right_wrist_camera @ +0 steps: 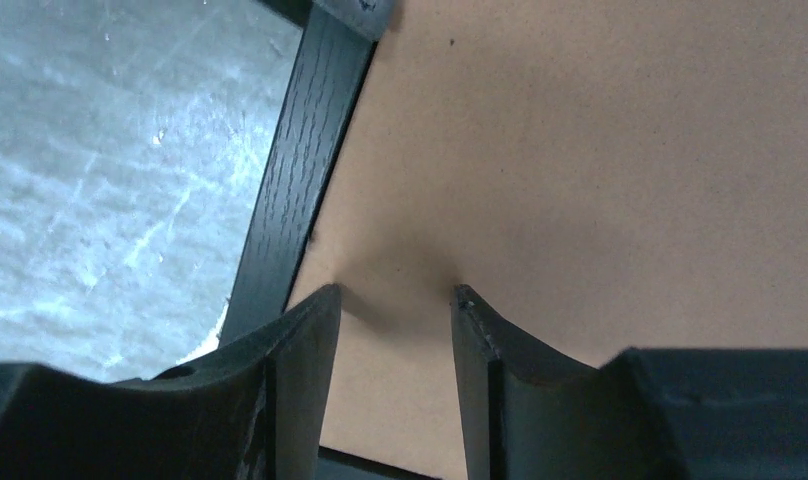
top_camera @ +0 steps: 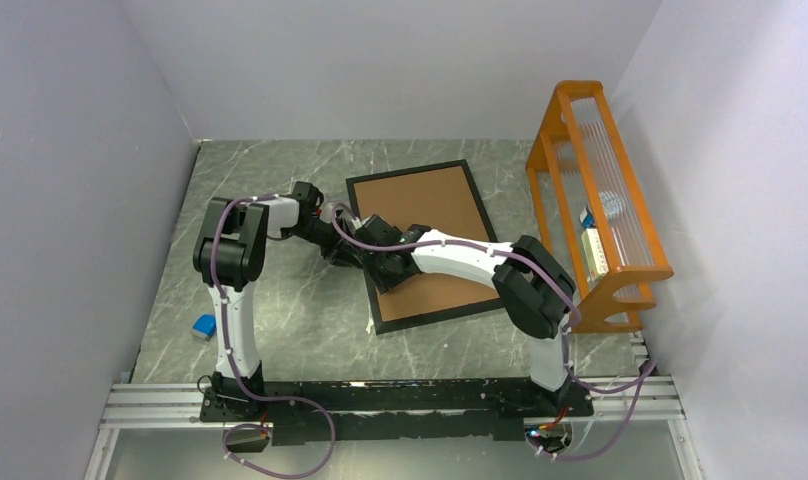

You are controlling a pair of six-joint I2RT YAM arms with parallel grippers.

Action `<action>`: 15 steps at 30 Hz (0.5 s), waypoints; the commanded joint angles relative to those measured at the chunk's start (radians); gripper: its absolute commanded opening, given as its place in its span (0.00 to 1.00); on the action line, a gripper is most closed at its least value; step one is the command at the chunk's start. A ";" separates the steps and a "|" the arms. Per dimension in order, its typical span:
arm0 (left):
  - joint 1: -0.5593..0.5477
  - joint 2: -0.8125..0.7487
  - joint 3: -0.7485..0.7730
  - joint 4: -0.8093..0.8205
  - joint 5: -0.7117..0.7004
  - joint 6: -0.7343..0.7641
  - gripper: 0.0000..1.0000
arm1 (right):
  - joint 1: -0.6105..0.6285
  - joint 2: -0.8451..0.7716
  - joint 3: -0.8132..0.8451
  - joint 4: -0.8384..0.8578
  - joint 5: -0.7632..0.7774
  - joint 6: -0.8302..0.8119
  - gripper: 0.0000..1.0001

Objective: Put the photo into the frame
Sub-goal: Install the photo frame at the center of the board.

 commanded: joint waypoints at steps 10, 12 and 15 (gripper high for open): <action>-0.035 0.102 -0.027 -0.064 -0.265 0.050 0.29 | 0.008 0.038 0.073 0.037 0.019 0.040 0.54; -0.035 0.103 -0.027 -0.065 -0.264 0.051 0.29 | 0.009 0.025 0.068 0.053 0.003 0.038 0.56; -0.035 0.104 -0.026 -0.064 -0.264 0.052 0.29 | 0.009 0.020 0.072 0.051 -0.002 0.038 0.56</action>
